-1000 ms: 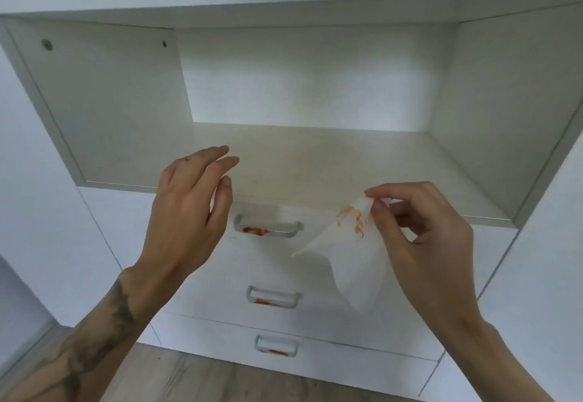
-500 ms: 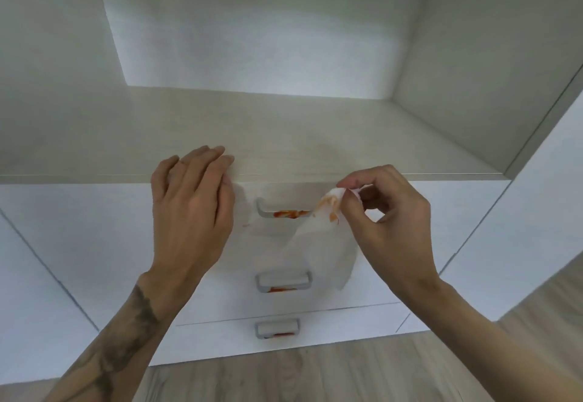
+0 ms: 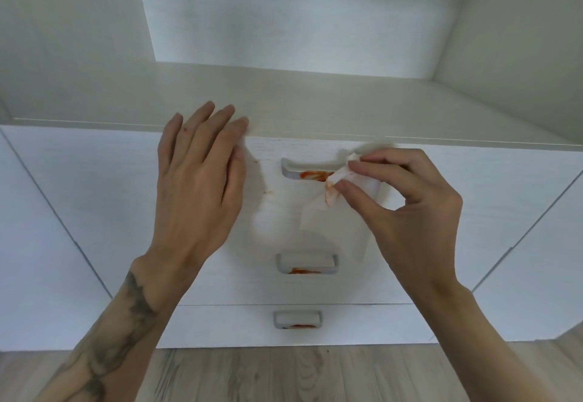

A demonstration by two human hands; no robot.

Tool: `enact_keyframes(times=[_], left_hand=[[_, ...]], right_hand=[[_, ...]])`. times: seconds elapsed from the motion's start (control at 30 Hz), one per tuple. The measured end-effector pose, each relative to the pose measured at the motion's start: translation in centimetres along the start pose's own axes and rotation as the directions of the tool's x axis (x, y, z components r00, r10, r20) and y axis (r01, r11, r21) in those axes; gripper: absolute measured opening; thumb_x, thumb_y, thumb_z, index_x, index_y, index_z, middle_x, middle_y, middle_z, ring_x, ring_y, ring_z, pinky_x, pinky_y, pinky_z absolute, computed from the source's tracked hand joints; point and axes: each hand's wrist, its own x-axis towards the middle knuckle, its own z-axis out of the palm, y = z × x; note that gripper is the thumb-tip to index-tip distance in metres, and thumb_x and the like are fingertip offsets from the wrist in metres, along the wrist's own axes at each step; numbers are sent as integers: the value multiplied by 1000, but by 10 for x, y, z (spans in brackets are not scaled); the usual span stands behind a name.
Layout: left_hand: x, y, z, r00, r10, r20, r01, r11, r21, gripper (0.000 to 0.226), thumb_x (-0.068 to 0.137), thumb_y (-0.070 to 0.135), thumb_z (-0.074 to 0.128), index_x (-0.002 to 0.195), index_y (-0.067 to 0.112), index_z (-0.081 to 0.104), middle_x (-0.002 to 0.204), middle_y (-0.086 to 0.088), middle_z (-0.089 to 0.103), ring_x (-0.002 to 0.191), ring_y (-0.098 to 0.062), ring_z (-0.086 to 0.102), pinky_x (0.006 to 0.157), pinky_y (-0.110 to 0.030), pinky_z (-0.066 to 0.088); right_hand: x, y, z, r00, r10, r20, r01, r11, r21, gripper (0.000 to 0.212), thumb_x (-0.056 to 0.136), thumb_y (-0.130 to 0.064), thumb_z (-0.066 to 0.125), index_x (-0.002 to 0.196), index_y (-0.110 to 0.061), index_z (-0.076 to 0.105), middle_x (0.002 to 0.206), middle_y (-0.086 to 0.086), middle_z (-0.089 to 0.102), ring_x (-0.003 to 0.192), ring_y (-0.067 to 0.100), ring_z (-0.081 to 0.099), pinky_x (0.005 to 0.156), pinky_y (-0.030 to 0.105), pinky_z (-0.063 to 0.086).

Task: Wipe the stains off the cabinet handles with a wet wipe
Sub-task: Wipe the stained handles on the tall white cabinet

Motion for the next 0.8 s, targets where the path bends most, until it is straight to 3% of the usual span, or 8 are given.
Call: enact_keyframes(times=[0.1,0.27,0.5,0.63,0.8], left_hand=[[1,-4,-4,999,24,24,-23,1000,-18,39,112,18,40,144,9,60,153,-7,56,152,-26,40,131,-46,17],[2,-9,-6,997,56,53,-55,998,-18,40,112,22,40,146,11,58,153,-6,56,151,-26,40,130,-45,17],[2,-10,-6,996,61,65,-59,998,-19,41,113,25,40,147,12,57,153,-4,56,151,-25,40,130,-44,16],[3,-12,-7,995,67,72,-65,997,-32,41,113,27,39,147,11,57,153,-5,55,151,-25,40,130,-43,15],[4,-13,-9,993,79,86,-75,996,-43,42,113,28,39,148,12,56,155,-3,54,152,-24,40,130,-44,16]], right_hand=[[1,2,3,999,-45,-4,45,999,2,16,86,-13,85,101,-11,84,106,1,75,104,6,69,91,11,48],[4,15,1,991,-121,52,122,992,-28,15,90,-18,82,104,-12,83,108,-2,77,109,19,67,97,17,46],[5,12,15,982,-180,51,179,984,16,11,92,-14,81,102,-11,84,103,-1,78,105,23,67,95,21,47],[8,16,10,978,-189,85,192,981,-30,11,92,-21,81,103,-18,85,103,-8,78,105,23,62,93,31,48],[9,18,5,988,-133,83,134,991,-1,9,92,-21,81,101,-19,84,103,-9,79,103,28,63,93,23,39]])
